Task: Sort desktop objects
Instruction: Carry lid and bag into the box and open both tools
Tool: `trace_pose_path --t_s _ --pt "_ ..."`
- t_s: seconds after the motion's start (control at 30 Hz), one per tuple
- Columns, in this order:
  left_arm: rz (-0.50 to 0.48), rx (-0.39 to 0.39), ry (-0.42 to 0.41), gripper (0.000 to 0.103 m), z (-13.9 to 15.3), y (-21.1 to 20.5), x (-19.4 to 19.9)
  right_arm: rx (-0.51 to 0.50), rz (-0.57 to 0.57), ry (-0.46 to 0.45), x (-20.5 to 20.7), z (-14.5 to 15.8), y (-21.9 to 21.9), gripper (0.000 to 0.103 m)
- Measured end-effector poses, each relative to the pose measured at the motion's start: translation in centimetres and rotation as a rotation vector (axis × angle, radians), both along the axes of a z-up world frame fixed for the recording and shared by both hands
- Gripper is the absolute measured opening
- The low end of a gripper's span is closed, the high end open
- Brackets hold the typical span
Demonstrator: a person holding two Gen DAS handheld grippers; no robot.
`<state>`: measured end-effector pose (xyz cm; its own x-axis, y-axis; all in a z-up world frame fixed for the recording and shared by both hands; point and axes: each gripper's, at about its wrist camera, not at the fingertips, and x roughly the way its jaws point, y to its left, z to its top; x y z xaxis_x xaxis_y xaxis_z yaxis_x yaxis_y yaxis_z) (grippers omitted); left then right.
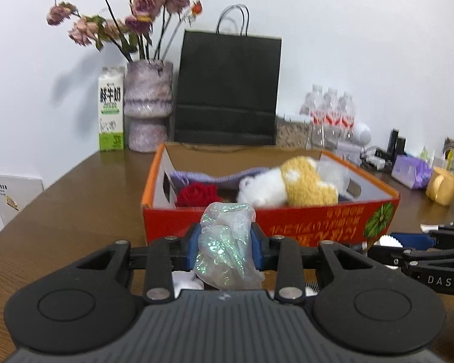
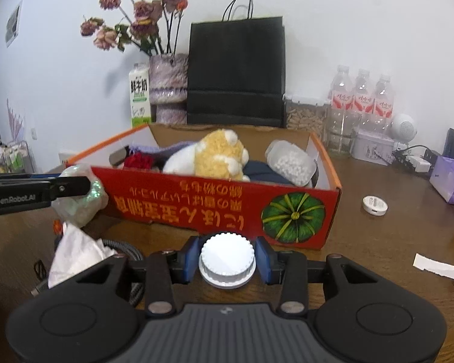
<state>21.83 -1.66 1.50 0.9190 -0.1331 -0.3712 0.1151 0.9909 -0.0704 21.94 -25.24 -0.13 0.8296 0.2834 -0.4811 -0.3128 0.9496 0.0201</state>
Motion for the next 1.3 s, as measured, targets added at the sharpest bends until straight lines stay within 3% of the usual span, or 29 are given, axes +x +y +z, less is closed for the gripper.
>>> trace_pose_path --t_s 0.43,0.7,1.0,1.3 --pt "0.001 0.018 -0.121 0.034 5.3 -1.0 1.1 0.026 0.010 -0.116 1.4 5.5 0.9 0.039" --pt "0.031 -0.011 -0.124 0.034 6.6 -1.6 4.1 0.028 -0.030 -0.168 4.9 8.3 1.5 0.039" --pt "0.090 -0.046 -0.089 0.034 4.9 -1.4 8.6 0.015 -0.094 -0.130 10.5 6.5 1.8 0.039" --pt "0.117 -0.003 -0.007 0.034 1.7 -0.6 10.4 0.030 -0.112 -0.056 12.4 3.2 0.6 0.039"
